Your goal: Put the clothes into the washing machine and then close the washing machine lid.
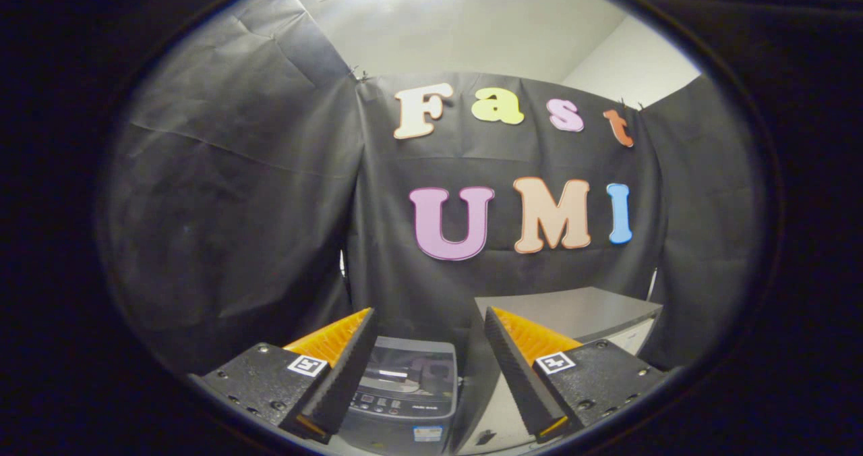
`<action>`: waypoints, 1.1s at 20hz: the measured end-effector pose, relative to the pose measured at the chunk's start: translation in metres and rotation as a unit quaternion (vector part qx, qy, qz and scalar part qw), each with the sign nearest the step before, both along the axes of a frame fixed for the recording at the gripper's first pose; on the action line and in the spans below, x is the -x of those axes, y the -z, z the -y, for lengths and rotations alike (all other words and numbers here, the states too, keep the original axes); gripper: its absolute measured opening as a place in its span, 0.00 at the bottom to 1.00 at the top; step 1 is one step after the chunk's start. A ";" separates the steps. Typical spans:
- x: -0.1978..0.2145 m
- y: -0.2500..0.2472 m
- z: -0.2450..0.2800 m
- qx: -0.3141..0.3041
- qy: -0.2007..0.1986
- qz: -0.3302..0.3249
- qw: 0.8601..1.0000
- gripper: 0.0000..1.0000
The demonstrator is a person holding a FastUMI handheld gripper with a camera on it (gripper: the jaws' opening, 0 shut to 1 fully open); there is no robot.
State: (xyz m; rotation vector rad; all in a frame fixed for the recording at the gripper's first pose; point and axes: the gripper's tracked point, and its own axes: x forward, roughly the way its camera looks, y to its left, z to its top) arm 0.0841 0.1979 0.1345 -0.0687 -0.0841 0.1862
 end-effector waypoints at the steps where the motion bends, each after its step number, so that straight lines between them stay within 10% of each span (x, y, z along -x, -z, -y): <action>1: 0.007 0.003 0.007 0.012 -0.001 0.002 1.000 0.97; 10: 0.095 0.048 0.052 0.007 -0.020 -0.022 1.000 0.97; 22: 0.114 0.054 0.088 -0.064 0.012 -0.028 0.997 0.97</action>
